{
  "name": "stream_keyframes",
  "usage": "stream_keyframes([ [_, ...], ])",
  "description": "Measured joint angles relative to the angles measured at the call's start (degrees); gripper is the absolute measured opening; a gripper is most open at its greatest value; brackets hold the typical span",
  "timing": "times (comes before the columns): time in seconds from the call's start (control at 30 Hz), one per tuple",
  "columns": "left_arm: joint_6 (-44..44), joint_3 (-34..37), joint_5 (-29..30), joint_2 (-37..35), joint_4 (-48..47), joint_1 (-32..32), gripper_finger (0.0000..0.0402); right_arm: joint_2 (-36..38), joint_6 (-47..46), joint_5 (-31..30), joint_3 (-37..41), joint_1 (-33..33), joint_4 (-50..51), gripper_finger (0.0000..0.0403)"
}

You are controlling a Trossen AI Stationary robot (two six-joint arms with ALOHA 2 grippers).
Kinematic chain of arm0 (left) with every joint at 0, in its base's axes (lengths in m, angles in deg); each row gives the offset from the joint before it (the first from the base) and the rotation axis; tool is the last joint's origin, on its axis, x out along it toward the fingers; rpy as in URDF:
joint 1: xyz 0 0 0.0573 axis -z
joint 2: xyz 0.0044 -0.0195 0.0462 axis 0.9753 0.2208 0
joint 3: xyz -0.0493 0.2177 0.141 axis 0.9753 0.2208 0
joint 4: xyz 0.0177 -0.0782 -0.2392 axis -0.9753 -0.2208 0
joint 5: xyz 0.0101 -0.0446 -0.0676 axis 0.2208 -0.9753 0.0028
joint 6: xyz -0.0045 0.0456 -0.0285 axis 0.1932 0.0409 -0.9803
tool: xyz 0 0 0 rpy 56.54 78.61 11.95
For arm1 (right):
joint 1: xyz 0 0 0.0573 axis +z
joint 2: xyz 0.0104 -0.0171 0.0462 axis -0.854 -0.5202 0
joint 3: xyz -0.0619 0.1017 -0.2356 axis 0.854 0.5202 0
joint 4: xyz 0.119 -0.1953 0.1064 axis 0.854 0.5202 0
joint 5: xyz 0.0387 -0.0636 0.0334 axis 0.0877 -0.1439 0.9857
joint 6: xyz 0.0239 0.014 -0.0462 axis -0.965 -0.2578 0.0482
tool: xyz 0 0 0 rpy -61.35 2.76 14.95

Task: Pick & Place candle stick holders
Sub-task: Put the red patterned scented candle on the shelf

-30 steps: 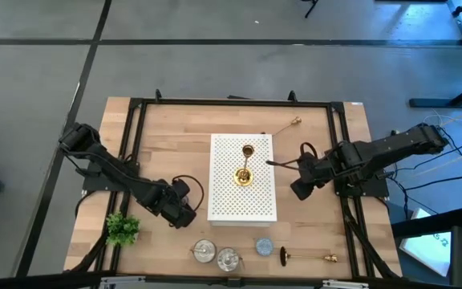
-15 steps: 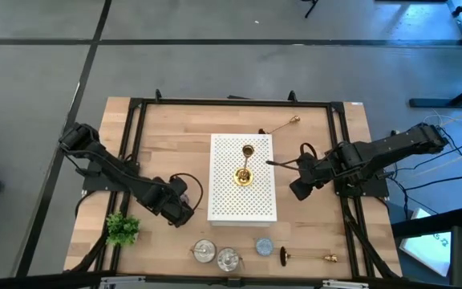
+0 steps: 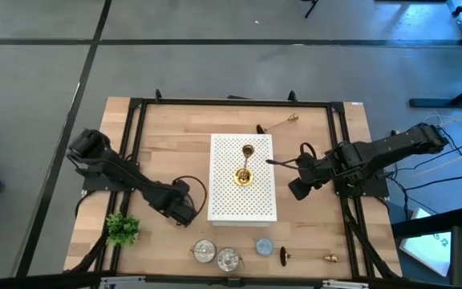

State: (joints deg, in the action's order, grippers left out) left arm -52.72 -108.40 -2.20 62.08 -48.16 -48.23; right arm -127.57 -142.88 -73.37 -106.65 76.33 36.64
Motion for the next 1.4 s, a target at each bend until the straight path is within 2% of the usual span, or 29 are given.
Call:
stream_keyframes([
  [0.23,3.4,0.0,-0.9,5.0,3.9,0.2,0.0372,0.0,-0.5,0.0,0.0,0.0,-0.5,0.0209],
  [0.87,5.1,0.0,7.5,5.8,6.7,0.3,0.0371,0.0,-0.5,-0.3,0.0,0.0,-3.0,0.0209],
  [1.0,5.1,0.0,7.3,5.8,6.7,0.2,0.0350,0.0,-0.3,-0.4,0.0,0.0,-3.0,0.0209],
  [1.2,5.0,0.0,6.2,5.8,6.9,0.2,0.0288,0.0,0.2,-0.4,0.0,0.0,-3.0,0.0209],
  [1.4,3.6,0.1,5.3,5.1,6.8,0.2,0.0288,0.0,0.7,-0.5,0.0,0.0,-3.0,0.0209],
])
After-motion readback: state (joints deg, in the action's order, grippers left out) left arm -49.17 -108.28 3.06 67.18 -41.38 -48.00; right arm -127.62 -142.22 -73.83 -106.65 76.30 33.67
